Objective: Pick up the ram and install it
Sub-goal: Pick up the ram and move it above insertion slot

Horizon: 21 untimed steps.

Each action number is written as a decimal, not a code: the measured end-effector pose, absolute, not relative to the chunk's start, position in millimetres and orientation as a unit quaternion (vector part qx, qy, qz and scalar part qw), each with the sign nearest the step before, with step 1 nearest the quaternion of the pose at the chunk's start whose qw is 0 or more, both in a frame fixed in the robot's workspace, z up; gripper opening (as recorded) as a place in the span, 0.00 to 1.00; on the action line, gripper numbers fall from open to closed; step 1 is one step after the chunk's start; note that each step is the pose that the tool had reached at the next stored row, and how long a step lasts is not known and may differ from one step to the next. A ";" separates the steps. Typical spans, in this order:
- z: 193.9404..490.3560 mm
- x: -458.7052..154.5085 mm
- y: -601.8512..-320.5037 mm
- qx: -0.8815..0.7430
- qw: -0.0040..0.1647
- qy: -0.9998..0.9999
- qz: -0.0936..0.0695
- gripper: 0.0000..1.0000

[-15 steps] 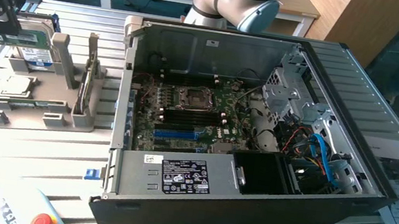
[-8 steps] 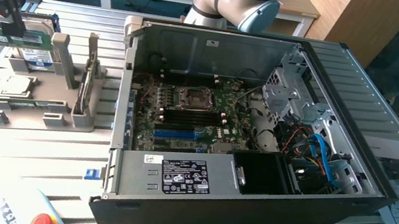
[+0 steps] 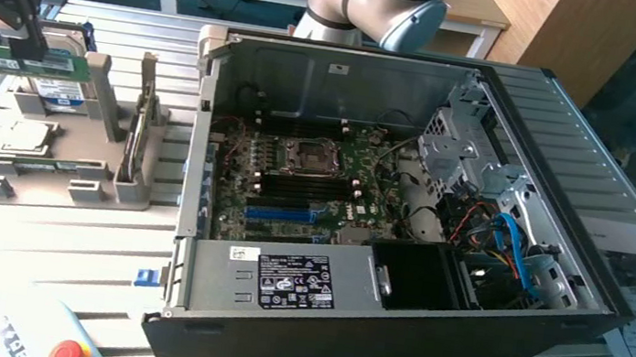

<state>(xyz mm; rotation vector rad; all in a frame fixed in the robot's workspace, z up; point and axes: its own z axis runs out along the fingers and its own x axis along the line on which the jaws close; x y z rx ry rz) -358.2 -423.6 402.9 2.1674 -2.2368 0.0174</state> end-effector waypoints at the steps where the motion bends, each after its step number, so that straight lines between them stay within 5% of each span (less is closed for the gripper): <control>1: 402.9 -357.5 -423.7 0.696 0.013 -0.718 0.006 0.12; 21: 402.9 -340.5 -427.4 0.696 0.013 -0.718 0.006 0.12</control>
